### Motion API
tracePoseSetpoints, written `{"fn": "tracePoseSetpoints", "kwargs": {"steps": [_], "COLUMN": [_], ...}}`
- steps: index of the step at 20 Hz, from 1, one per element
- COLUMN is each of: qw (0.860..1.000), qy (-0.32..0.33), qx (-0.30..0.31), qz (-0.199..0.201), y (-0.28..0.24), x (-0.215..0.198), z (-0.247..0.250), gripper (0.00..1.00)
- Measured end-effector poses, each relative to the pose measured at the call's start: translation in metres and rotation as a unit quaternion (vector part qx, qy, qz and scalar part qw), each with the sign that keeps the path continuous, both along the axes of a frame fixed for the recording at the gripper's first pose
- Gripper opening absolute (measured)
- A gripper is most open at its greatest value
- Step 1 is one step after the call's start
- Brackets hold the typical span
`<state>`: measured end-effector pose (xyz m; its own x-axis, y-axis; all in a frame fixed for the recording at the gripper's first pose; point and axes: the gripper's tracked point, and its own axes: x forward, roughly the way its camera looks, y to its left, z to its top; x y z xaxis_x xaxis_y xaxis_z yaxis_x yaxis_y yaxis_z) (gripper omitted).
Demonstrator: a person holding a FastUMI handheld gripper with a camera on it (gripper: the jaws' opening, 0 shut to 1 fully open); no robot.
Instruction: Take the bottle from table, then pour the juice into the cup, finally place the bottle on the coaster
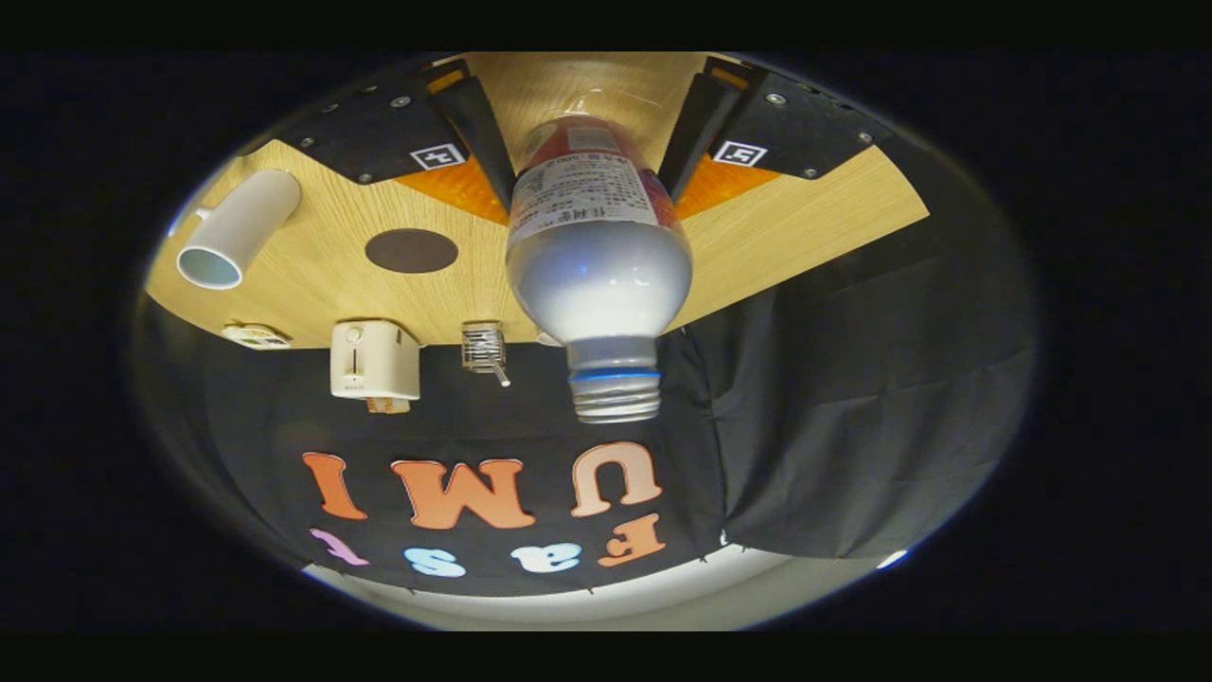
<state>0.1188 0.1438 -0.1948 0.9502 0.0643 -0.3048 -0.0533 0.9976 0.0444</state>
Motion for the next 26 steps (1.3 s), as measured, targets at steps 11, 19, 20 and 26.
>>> {"fn": "tracePoseSetpoints", "kwargs": {"steps": [11, 19, 20, 26], "qw": [0.989, 0.959, 0.956, 0.927], "qy": [0.007, 0.036, 0.038, 0.056], "qx": [0.136, 0.267, 0.277, 0.354], "qz": [-0.051, -0.089, -0.092, -0.113], "y": [-0.032, -0.059, -0.062, -0.075], "x": [-0.022, -0.038, -0.039, -0.048], "z": [0.02, 0.02, 0.019, 0.016], "gripper": [0.79, 0.79, 0.79, 0.78]}}
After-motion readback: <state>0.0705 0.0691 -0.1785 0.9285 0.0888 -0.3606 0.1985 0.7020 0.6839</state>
